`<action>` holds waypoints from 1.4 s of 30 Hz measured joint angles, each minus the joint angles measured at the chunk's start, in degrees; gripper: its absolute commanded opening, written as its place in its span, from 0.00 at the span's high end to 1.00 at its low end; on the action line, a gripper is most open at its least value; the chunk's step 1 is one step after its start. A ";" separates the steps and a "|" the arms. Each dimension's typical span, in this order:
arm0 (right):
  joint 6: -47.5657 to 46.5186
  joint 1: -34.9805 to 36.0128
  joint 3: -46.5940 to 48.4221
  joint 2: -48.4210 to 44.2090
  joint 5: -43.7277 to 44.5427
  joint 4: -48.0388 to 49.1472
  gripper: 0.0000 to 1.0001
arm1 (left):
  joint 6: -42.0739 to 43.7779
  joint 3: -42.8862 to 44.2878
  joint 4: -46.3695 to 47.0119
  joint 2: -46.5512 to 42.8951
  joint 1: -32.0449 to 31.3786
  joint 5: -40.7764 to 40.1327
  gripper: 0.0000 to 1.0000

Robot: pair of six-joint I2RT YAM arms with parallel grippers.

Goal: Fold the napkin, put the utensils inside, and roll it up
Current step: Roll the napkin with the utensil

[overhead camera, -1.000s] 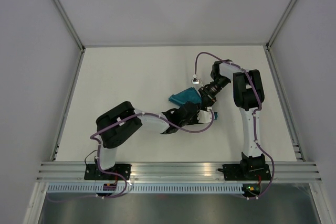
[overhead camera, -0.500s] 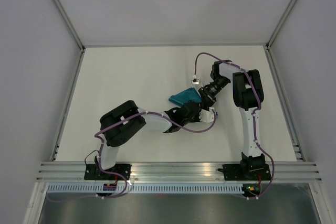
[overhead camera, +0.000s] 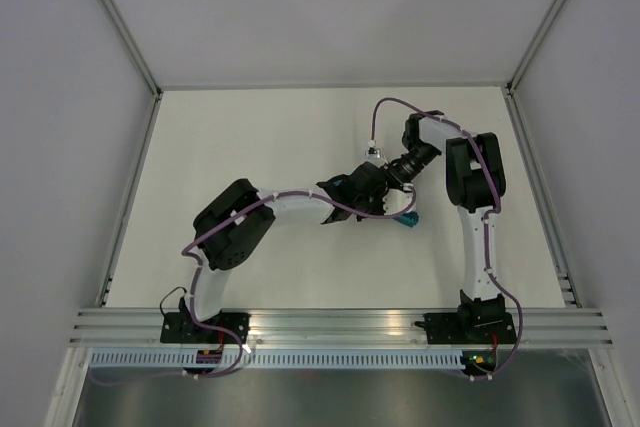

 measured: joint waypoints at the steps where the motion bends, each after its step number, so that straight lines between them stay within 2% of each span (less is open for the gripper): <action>1: 0.31 -0.07 -0.17 -0.57 0.37 0.42 0.34 | -0.39 0.94 -0.96 0.39 0.44 1.31 0.98; 8: 6.86 -2.45 -1.68 -6.36 1.86 12.39 0.31 | -4.96 4.81 -5.79 1.88 3.02 10.99 0.98; 14: 13.20 -10.38 -5.44 -15.67 1.84 23.63 0.31 | -10.19 9.01 -10.91 4.35 5.53 21.24 0.96; 19: 14.10 -16.46 -15.76 -28.85 2.05 31.41 0.30 | -15.37 16.92 -18.12 9.42 8.48 29.11 0.95; 22: 13.75 -16.52 -24.11 -37.40 2.58 35.63 0.29 | -19.04 21.49 -21.88 12.70 10.08 33.66 0.92; 28: 12.22 -11.21 -40.96 -51.93 7.34 44.76 0.27 | -27.32 26.67 -26.49 17.42 12.24 42.23 0.89; 33: 11.65 1.07 -55.25 -60.94 15.43 55.19 0.26 | -33.57 28.20 -29.53 19.87 12.96 47.47 0.87; 37: 10.93 9.09 -63.89 -63.91 21.75 62.62 0.26 | -37.62 28.46 -32.02 20.98 13.00 49.90 0.87; 42: 9.88 15.37 -69.07 -64.46 28.13 69.37 0.27 | -40.46 28.65 -34.29 22.03 13.07 51.93 0.87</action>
